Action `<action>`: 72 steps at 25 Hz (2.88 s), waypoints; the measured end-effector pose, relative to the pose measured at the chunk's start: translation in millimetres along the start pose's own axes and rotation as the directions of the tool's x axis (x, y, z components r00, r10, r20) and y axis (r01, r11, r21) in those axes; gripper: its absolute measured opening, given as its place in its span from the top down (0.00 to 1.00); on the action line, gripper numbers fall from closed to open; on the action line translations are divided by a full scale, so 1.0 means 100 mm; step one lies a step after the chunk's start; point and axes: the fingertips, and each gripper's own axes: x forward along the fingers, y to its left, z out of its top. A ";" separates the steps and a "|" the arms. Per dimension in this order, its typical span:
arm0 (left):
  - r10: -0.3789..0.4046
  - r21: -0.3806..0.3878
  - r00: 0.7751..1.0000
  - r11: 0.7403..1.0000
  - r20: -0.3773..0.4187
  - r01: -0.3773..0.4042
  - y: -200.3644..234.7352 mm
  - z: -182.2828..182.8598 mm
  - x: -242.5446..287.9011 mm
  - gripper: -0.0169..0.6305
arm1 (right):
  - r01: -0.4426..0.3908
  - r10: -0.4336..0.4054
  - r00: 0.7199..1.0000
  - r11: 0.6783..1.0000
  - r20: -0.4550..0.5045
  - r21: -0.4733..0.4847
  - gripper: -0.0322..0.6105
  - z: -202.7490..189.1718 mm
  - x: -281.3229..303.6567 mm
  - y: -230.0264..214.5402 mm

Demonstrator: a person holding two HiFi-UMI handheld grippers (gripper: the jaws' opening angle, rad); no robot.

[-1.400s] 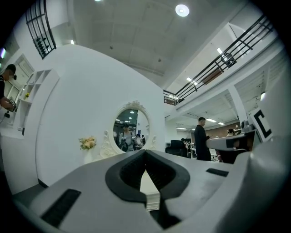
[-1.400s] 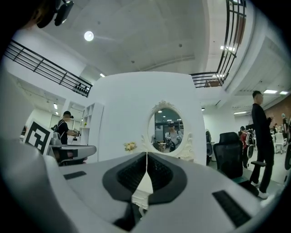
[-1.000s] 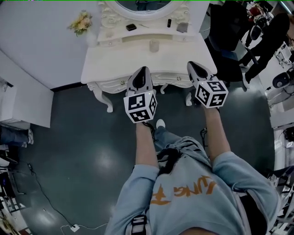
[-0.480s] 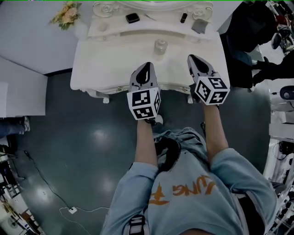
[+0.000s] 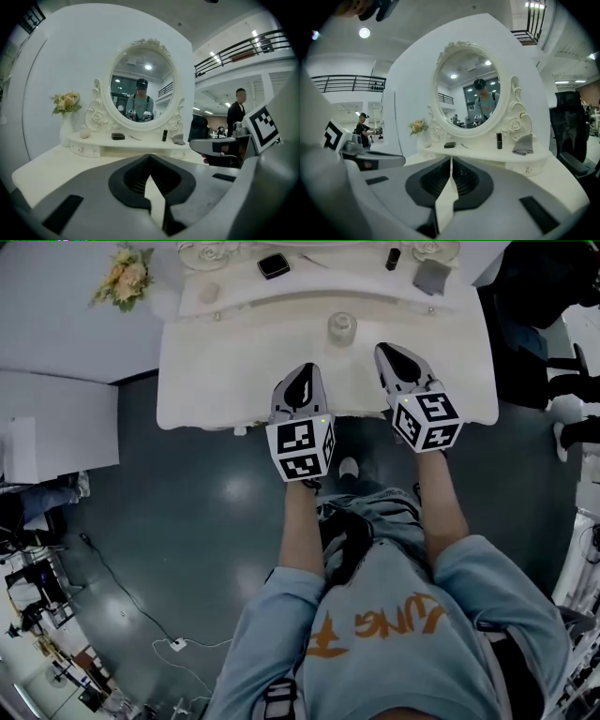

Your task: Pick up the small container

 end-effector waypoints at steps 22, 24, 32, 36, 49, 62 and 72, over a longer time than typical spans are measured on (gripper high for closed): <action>-0.022 -0.046 0.984 0.999 -0.179 0.014 0.28 -0.52 0.72 0.94 | -0.043 0.042 0.990 0.999 -0.133 -0.007 0.73 -0.60 0.71 -0.13; -0.024 -0.049 0.982 0.999 -0.186 0.015 0.31 -0.54 0.77 0.94 | -0.051 0.050 0.987 0.999 -0.151 -0.007 0.68 -0.65 0.78 -0.13; -0.032 -0.051 0.975 0.998 -0.218 0.022 0.51 -0.60 0.92 0.94 | -0.038 0.028 0.976 0.998 -0.214 -0.042 0.49 -0.83 1.11 -0.14; -0.030 -0.055 0.972 0.998 -0.231 0.018 0.64 -0.62 1.00 0.94 | -0.016 0.002 0.971 0.998 -0.238 -0.060 0.46 -0.90 1.28 -0.17; -0.023 -0.046 0.969 0.999 -0.245 0.012 0.95 -0.57 1.16 0.94 | 0.006 -0.028 0.962 0.997 -0.270 -0.082 0.45 -0.98 1.65 -0.20; -0.070 -0.021 0.983 0.998 -0.168 0.068 0.55 -0.28 1.03 0.94 | 0.071 -0.079 0.972 0.996 -0.221 -0.045 0.44 -0.64 1.17 -0.35; -0.140 -0.004 0.989 0.990 -0.041 0.140 -0.14 0.11 0.87 0.94 | 0.131 -0.135 0.987 0.990 -0.085 -0.055 0.44 -0.06 0.40 -0.61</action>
